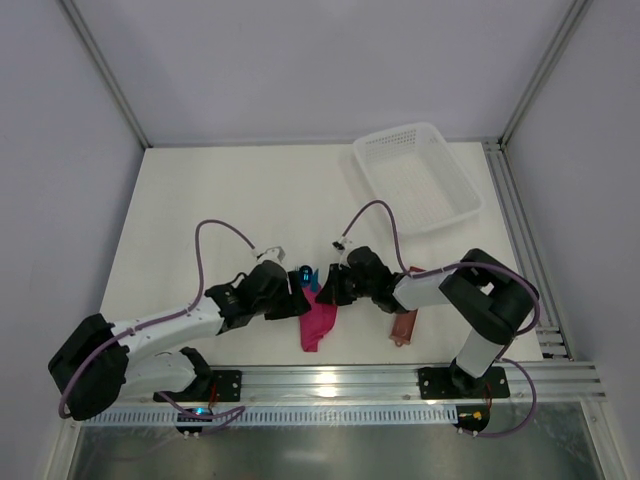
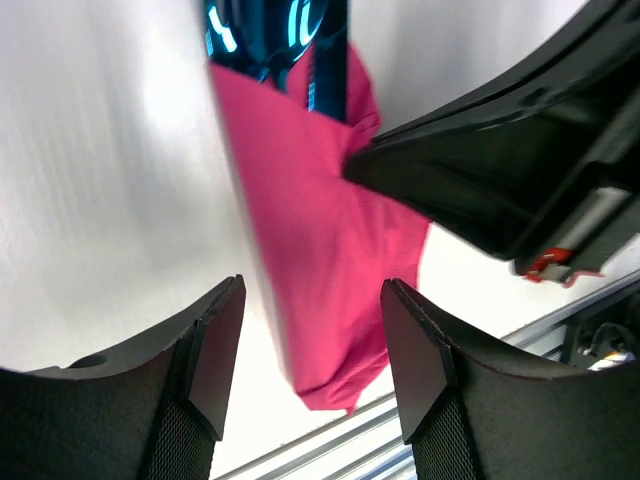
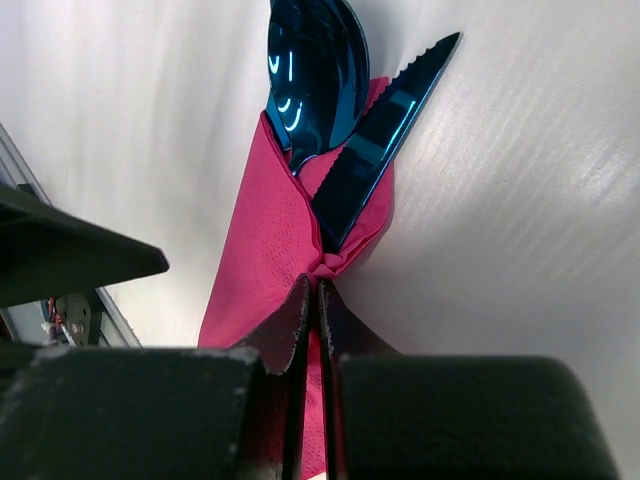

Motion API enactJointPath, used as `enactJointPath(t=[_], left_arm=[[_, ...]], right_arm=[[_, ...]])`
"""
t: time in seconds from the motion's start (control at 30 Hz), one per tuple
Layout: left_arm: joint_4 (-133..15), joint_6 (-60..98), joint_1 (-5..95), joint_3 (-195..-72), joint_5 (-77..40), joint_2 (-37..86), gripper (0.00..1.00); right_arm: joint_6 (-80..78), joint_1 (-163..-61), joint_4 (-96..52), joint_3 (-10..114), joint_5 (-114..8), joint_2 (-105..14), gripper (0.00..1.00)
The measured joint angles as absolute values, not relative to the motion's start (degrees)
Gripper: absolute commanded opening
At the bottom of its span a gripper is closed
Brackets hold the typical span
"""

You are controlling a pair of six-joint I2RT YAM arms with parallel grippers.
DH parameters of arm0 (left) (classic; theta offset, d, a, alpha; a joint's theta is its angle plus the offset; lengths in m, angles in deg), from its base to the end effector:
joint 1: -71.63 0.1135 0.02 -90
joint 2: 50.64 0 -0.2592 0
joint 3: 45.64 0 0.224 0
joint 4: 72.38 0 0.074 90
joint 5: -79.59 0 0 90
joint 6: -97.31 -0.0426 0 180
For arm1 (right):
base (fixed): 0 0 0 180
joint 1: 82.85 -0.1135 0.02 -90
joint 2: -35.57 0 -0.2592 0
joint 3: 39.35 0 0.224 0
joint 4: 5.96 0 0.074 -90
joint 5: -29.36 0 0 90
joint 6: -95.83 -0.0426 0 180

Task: Place the utensils on the paper napkin and roll it up
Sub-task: Pick up the utensils from the center of the board.

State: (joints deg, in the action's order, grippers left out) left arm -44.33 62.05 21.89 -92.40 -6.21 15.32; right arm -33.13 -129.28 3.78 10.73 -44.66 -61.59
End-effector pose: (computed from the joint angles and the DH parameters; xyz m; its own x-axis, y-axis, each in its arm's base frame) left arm 0.1349 -0.1544 0.1910 -0.8692 -0.2338 -0.4358 0.0333 0.8515 -0.5232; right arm 0.1957 0.2227 0.1369 -0.8579 -0.0248 -0.5132 -0.3961 0.6682 0.6298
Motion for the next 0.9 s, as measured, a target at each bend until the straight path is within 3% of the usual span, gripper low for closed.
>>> enactJointPath(t=[0.5, 0.9], left_arm=[[-51.8, 62.7, 28.3, -83.9, -16.1, 15.1, 0.57], [-53.5, 62.8, 29.3, -81.4, -16.5, 12.3, 0.57]], right_arm=[[-30.7, -128.5, 8.5, 10.1, -39.9, -63.4, 0.04], [-25.3, -128.5, 0.8, 10.4, -41.6, -57.9, 0.04]])
